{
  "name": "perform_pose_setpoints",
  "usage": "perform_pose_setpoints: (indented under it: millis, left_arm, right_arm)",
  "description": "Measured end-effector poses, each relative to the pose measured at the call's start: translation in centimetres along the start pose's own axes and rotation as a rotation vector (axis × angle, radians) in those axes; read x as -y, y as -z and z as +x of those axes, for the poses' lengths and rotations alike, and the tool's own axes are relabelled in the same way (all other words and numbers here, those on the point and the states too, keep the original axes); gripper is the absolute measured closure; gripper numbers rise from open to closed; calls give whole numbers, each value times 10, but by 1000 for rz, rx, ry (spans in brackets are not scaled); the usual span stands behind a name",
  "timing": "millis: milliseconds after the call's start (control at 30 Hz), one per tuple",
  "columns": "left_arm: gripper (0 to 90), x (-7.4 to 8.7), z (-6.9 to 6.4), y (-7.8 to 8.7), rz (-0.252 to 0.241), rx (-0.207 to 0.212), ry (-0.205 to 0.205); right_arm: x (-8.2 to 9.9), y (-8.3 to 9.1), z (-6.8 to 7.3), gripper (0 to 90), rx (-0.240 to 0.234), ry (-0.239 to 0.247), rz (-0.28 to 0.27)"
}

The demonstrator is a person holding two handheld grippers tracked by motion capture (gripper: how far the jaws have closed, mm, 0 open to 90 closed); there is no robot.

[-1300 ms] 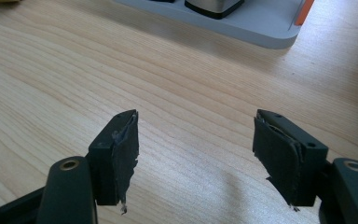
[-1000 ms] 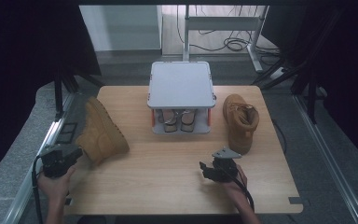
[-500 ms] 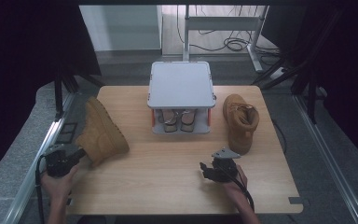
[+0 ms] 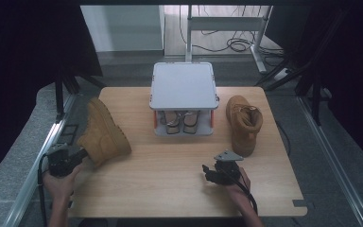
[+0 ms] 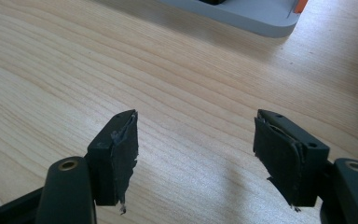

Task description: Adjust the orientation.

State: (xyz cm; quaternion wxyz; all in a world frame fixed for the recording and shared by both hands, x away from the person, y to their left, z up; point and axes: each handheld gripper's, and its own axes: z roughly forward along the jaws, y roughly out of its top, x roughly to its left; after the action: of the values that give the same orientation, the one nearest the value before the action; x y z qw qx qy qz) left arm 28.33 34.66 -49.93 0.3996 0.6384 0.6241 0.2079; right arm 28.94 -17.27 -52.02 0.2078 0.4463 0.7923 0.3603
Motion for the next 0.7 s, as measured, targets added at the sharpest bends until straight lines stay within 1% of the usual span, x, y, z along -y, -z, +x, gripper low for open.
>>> perform_pose_setpoints:
  millis: [233, 500, 600, 700]
  left_arm:
    - [895, -9, -7, -4, -8, 0, -14]
    - [895, -27, -20, -8, -25, 19, -37]
    - [895, -37, -28, -11, -29, 34, -50]
    - [893, -53, -37, -18, -27, 59, -61]
  right_arm:
    - [-1, 2, -2, 309, 2, -8, -7]
    - [-1, 3, -4, 309, 7, -15, -9]
    - [-1, 4, -5, 309, 8, -19, -12]
    - [-1, 4, -5, 309, 10, -18, -14]
